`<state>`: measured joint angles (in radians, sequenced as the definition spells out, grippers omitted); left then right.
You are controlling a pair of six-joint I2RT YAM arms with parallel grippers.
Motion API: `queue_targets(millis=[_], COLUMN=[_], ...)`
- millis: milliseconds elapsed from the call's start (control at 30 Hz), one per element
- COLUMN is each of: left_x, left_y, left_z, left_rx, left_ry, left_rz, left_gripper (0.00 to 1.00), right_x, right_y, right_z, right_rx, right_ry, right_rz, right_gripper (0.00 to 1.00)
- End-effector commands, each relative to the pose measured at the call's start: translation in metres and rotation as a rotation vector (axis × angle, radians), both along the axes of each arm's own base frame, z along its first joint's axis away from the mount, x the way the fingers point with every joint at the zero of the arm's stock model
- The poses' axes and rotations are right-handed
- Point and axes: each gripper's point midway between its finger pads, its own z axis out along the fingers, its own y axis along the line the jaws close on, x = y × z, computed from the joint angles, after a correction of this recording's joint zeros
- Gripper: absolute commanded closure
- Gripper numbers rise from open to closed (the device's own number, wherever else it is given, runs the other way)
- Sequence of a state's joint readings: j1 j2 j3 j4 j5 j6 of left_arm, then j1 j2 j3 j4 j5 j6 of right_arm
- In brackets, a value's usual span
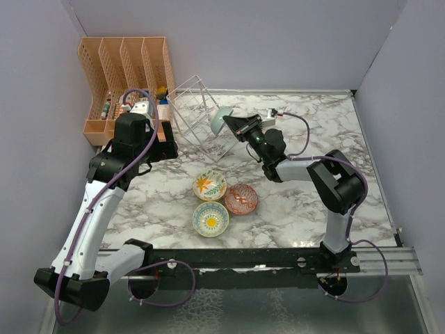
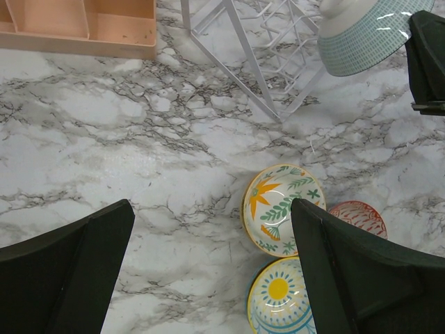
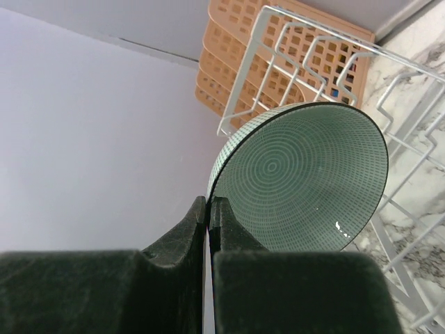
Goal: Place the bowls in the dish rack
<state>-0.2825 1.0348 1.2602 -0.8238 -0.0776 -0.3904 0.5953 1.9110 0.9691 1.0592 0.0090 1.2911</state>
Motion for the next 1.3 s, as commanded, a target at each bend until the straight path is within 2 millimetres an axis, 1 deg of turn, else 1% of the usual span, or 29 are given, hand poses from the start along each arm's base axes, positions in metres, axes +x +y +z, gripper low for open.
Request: queue_targets(millis=[0,100,333,600,800,933,1033,1133,1267], left_x=[0.001,0.0,-0.003,-0.003,-0.004,-0.003,-0.004,-0.004,-0.005], left_y=[0.003,0.002,0.003,0.001,0.0,0.0,0.0,0.0,0.0], left_z=[-0.002,-0.004,-0.006,-0.008,-0.01,-0.01,-0.011,-0.013,-0.014], left_rx=[0.025,0.025,0.029,0.026,0.026,0.025,0.027,0.028,0.028], left_ry=[-0.006,0.001,0.005,0.006,0.01,0.007,0.009,0.012,0.012], left_rz=[0.005,0.002,-0.001,-0.009,-0.011,-0.012,-0.014,-0.015,-0.015], left_gripper=[0.01,0.01,0.01,0.01,0.01,0.01,0.01,0.01,0.01], right_x=[0.003,0.005,0.015,0.026,0.029,0.029,0.028,0.024,0.014], right_y=[-0.012,-0.011,-0.006,-0.001,0.007,0.005,0.007,0.015,0.021], right_z=[0.031,0.022,0.01,-0.012,-0.019,-0.021,-0.024,-0.037,-0.062], right_rx=[0.167,0.192,0.195,0.267,0.298,0.352,0.345,0.326,0.341], right_ry=[-0.084,-0.061,-0.032,0.04,0.051,0.056,0.058,0.092,0.157], right_rz=[-0.042,-0.044,-0.046,-0.05,-0.037,-0.034,-0.023,0.025,0.091], right_gripper=[0.99,0.99,0.99,0.99,0.99,0.99,0.99,0.99,0.99])
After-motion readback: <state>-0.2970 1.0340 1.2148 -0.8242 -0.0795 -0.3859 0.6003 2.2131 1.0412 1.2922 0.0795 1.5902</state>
